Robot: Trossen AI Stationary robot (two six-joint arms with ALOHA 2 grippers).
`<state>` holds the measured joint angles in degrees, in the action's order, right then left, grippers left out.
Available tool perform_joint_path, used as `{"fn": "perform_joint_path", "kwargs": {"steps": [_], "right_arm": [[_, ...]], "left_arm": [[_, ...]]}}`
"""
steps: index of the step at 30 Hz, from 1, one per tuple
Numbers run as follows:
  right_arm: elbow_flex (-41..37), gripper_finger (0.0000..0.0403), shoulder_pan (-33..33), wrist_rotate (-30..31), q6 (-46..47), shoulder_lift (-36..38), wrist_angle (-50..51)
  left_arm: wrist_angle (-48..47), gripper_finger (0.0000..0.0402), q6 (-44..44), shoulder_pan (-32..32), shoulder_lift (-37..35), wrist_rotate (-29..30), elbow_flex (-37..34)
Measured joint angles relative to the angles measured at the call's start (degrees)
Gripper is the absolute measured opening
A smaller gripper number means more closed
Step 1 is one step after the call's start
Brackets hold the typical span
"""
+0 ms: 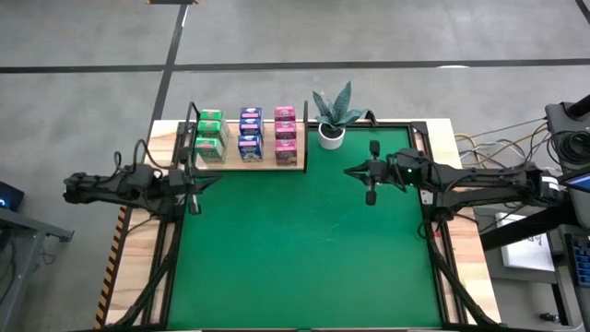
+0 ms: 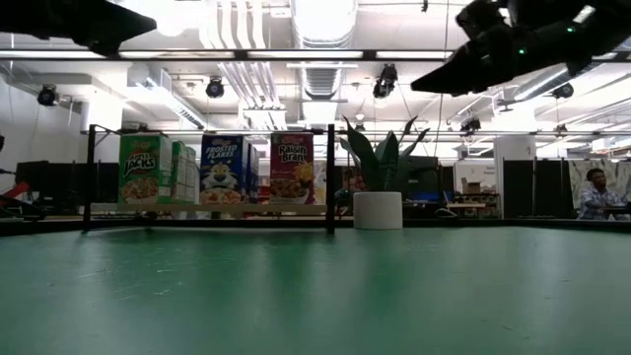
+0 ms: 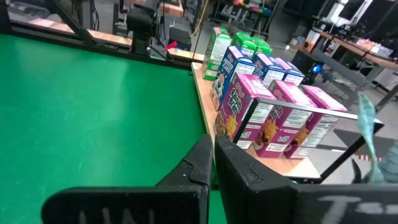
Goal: Stack cereal on shelf
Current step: Return to Home Position
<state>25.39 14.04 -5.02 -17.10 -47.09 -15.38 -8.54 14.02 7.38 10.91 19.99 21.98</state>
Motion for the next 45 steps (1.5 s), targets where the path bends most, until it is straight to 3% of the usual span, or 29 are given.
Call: {"fn": "perform_joint_path", "kwargs": {"steps": [12,22,36,45], "right_arm": [[-8.97,0.0011,0.04,0.55,1.07,15.38,-0.28],[-15.49,0.0011,0.28,0.66,1.72,28.36,0.13],[-22.89,0.0011,0.26,2.15,1.97,41.09,0.45],[-23.55,0.0011,0.26,2.25,1.46,47.04,9.65]], "left_arm": [[-1.71,0.0000,-1.72,0.02,-11.00,0.03,-4.55],[-0.92,0.0000,-3.63,0.02,-10.94,0.09,-6.74],[0.00,0.0000,-7.74,0.04,-10.92,0.02,-13.24],[2.16,0.0000,-8.69,0.04,-10.92,-3.84,-15.30]]}}
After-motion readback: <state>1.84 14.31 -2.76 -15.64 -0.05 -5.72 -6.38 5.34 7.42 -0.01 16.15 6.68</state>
